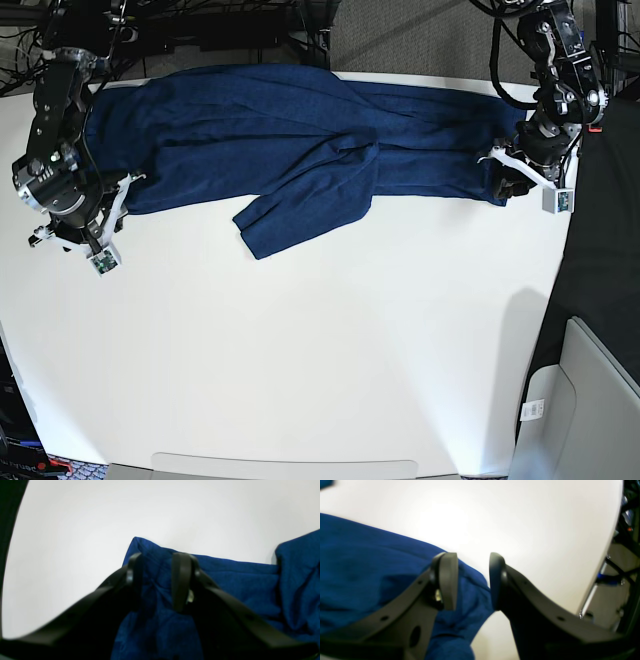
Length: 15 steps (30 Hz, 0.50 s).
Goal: Fold the T-shirt properly
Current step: 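Move the right gripper back to the shirt's side edge and grasp it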
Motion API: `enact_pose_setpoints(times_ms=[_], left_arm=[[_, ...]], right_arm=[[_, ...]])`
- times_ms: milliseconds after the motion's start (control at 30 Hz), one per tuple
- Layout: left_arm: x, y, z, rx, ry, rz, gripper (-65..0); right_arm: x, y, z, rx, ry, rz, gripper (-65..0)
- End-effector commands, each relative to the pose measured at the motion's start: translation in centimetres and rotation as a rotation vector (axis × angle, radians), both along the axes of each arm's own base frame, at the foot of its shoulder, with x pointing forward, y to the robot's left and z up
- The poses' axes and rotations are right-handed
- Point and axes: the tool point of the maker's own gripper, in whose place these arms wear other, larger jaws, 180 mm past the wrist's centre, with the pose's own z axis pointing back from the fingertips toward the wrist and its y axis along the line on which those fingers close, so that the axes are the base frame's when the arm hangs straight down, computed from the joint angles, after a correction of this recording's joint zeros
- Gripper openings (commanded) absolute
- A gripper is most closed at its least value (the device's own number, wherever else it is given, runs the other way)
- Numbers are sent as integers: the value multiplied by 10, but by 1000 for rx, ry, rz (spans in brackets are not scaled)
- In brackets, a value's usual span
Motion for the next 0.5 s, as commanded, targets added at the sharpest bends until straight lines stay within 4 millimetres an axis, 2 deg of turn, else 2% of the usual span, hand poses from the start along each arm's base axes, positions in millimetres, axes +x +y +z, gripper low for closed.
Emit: enact_pose_setpoints(times_ms=[0, 133, 267, 333, 467], left_arm=[[5, 3, 10, 11, -36, -4, -461], [5, 3, 10, 11, -36, -4, -461], [5, 2, 10, 11, -36, -5, -461], [5, 2, 10, 11, -36, -5, -461], [5, 2, 10, 11, -36, -5, -461]], right_arm=[[10, -4, 7, 2, -24, 0, -434], [18, -17, -11, 28, 38, -40, -434], [25, -20, -24, 63, 78, -64, -434], [22, -21, -36, 80, 113, -76, -434], [18, -11, -61, 99, 174, -39, -437]])
